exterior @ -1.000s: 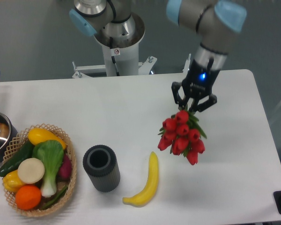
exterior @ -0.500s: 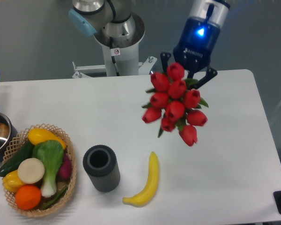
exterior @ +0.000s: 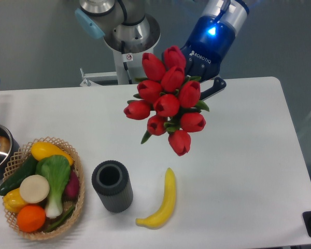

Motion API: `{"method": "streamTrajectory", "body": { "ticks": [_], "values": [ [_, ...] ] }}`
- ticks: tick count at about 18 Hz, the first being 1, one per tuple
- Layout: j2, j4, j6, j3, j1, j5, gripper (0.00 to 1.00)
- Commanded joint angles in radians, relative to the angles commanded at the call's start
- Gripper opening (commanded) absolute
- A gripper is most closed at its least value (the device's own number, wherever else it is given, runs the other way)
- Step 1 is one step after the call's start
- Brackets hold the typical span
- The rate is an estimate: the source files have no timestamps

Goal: Pick up the flowers from the table
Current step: 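Lift the grasped tulip bunch up off the table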

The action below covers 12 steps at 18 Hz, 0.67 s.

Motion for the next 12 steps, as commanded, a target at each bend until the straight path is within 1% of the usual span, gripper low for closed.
{"method": "streamTrajectory", "body": {
  "ticks": [12],
  "values": [
    [0.0, 0.0, -0.015, 0.008, 0.0, -0.002, 0.25]
  ]
}}
